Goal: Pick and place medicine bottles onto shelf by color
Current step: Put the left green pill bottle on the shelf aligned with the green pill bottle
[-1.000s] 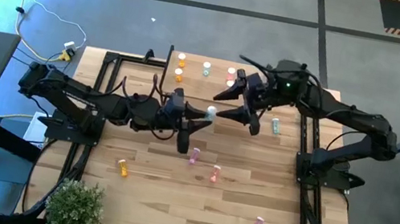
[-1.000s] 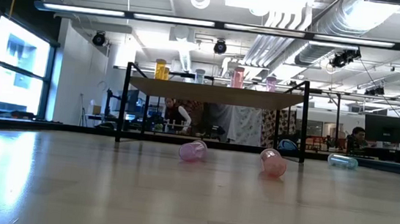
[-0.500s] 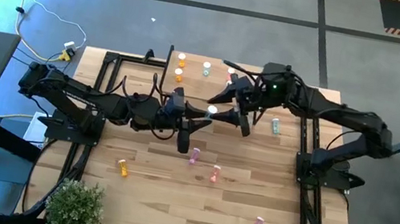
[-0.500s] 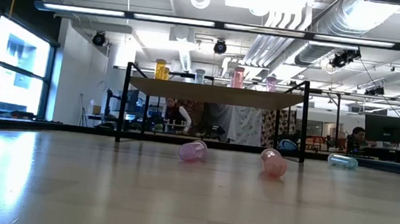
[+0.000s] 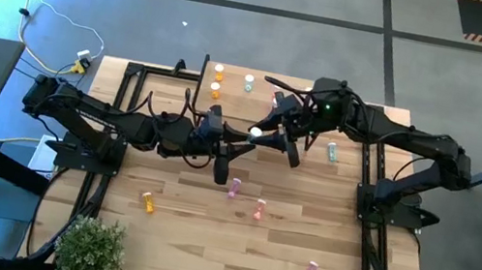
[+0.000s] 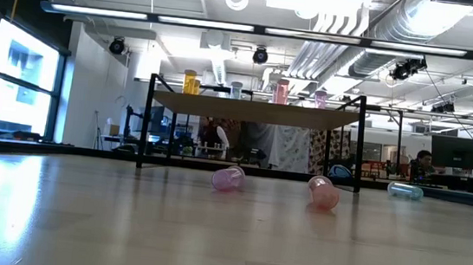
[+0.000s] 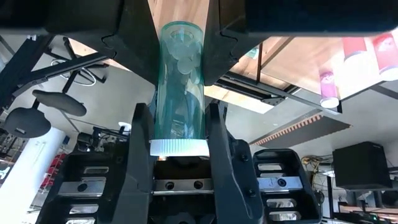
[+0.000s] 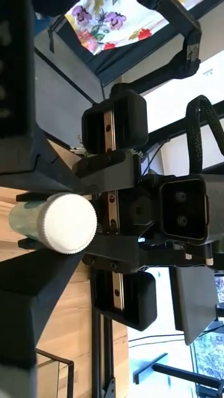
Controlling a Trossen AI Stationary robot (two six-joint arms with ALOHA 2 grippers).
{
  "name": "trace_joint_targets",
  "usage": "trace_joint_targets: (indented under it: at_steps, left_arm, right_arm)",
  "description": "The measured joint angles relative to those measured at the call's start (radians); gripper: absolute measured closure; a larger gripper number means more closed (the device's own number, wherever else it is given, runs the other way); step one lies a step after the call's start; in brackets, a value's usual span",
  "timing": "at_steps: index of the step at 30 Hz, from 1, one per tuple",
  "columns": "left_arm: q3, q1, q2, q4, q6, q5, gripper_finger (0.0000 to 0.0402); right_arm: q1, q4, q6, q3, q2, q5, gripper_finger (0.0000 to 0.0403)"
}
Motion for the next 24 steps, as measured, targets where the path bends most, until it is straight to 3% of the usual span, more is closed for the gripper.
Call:
trace_joint_targets:
  at_steps: [13, 24]
  left_arm:
    - [0.0, 0.0, 0.0, -0.002, -0.002, 0.001, 0.0289]
    - [-0.001, 0.006, -0.047, -0.105, 0.025, -0.023, 0.0187]
  right_arm:
    - [0.0, -0.014, 0.007, 0.0, -0.002, 0.012, 0.0286]
    - [0.0, -0.028, 0.037, 0.0, -0.002, 0.086, 0.0286]
